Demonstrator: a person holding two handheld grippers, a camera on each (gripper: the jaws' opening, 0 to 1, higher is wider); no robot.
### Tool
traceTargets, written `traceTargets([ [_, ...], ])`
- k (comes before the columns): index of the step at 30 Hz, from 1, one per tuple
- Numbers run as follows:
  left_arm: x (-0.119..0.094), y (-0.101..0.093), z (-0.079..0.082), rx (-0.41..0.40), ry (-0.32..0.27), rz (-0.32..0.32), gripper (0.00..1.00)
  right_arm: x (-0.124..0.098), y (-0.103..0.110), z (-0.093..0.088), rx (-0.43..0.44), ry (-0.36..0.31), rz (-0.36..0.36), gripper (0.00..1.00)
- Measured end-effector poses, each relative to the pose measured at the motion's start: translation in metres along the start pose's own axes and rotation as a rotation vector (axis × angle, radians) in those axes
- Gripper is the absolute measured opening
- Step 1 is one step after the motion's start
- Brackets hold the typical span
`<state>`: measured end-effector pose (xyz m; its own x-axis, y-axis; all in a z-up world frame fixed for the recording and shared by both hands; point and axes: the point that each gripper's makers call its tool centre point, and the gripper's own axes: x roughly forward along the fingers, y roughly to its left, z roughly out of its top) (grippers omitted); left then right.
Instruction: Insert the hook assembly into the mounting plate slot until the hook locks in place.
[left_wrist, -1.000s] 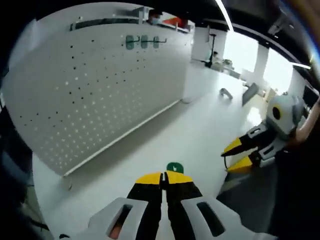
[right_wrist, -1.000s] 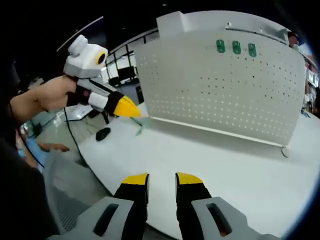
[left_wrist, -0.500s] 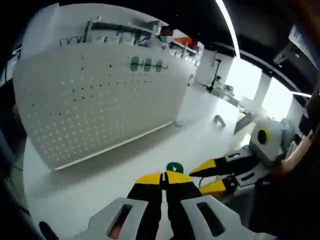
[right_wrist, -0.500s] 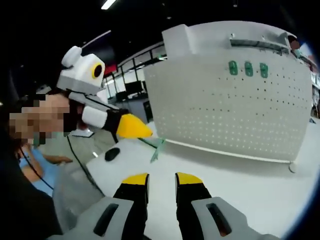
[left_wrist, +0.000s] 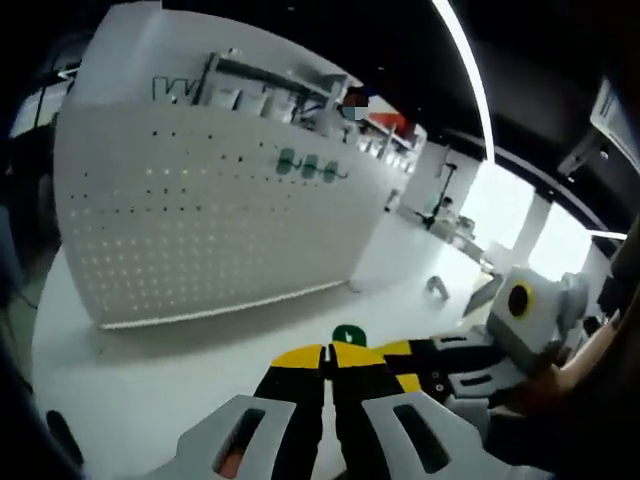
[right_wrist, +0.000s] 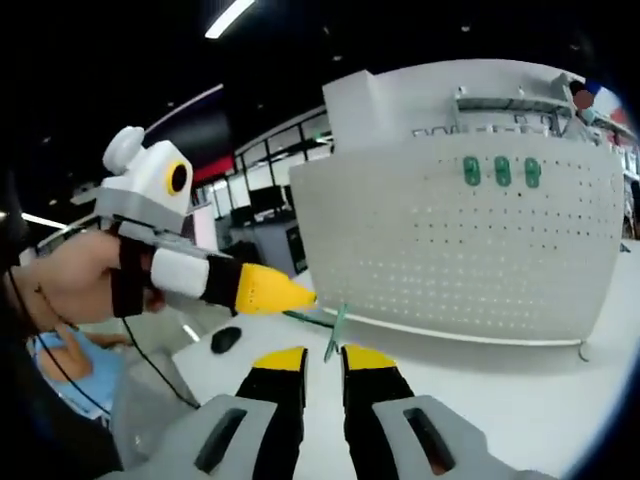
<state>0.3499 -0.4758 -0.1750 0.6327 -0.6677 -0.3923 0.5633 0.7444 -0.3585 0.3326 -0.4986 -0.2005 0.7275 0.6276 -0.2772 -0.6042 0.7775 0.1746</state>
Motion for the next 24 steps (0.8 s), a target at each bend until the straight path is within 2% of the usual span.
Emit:
traceTargets([
  [2, -0.001, -0.001, 0.002, -0.036, -0.02, 0.001, 0.01, 0.0, -0.002, 0.002, 0.008, -0.007, -0.011, 0.11],
  [7, 0.001, -0.004, -0.002, -0.037, -0.019, 0.004, 0.01, 0.001, -0.004, 0.008, 0.016, -0.022, -0.029, 0.11],
  [11, 0.002, -0.007, -0.006, -0.04, -0.013, 0.006, 0.01, 0.005, -0.007, 0.005, -0.019, -0.003, -0.051, 0.04],
  [15, 0.002, -0.007, -0.006, -0.051, -0.024, 0.016, 0.01, 0.004, -0.012, 0.009, -0.024, -0.012, -0.074, 0.03],
  [19, 0.004, -0.011, -0.008, -0.044, -0.02, 0.011, 0.02, 0.008, -0.018, 0.008, -0.007, -0.002, -0.073, 0.01],
  [24, 0.003, -0.01, -0.007, 0.006, -0.013, -0.004, 0.03, 0.01, -0.017, 0.009, 0.009, 0.01, -0.055, 0.0],
])
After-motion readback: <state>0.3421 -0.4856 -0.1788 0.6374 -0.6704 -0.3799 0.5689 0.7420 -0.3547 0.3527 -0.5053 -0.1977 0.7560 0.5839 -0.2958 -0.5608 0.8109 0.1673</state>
